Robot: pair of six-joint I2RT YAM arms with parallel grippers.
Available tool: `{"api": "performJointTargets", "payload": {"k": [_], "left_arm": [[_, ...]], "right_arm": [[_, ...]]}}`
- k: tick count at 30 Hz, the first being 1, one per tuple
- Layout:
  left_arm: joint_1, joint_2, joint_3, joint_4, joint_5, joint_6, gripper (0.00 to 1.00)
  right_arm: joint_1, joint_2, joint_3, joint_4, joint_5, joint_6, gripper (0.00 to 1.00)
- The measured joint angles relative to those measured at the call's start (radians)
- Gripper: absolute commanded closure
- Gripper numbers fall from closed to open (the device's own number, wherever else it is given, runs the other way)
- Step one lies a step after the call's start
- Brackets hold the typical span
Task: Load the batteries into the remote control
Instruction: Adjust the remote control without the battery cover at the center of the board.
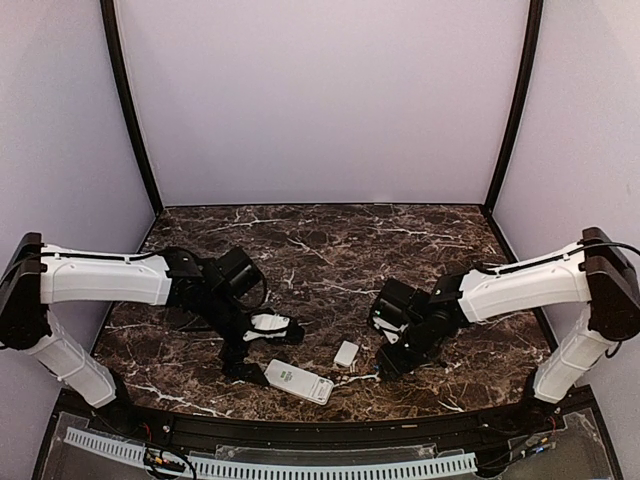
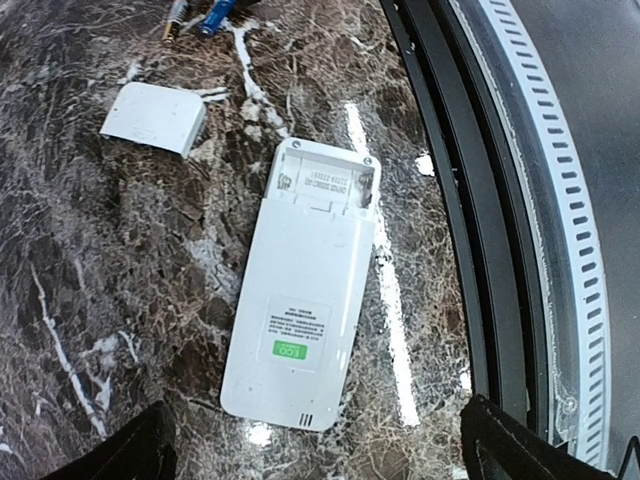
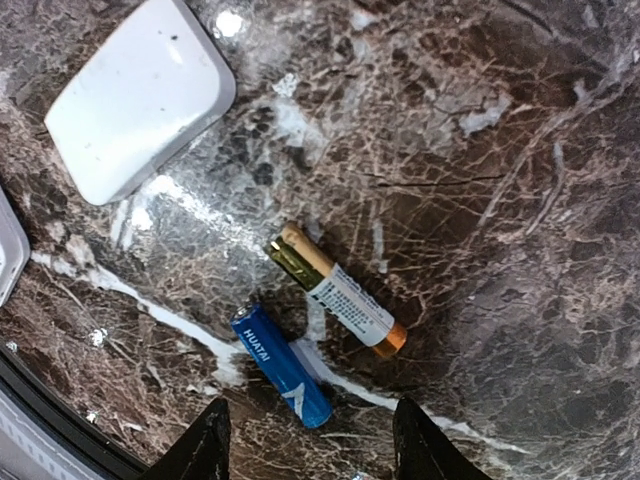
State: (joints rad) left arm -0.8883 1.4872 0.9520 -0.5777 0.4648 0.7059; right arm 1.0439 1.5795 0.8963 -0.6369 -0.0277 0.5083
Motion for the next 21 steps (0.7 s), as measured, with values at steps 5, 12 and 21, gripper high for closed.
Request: {"api": "performJointTargets", "payload": {"k": [5,12,21], "left_arm": [[-0.02,0.043,-0.045,0.064,-0.012,0.035,0.01],[-0.031,0.107,-0.075,0.153,-0.05,0.045,0.01],[-0.064,0.151,-0.08,0.212,-0.128,0.034,0.06]], "right_arm": [[0.008,0.037,0.0,0.019,-0.028,-0.015,0.57],[0.038,0.072,0.032,0.022,-0.021,-0.026,0.7],[0.069,0.134,0.1,-0.007,0.011,-0.025,0.84]]}}
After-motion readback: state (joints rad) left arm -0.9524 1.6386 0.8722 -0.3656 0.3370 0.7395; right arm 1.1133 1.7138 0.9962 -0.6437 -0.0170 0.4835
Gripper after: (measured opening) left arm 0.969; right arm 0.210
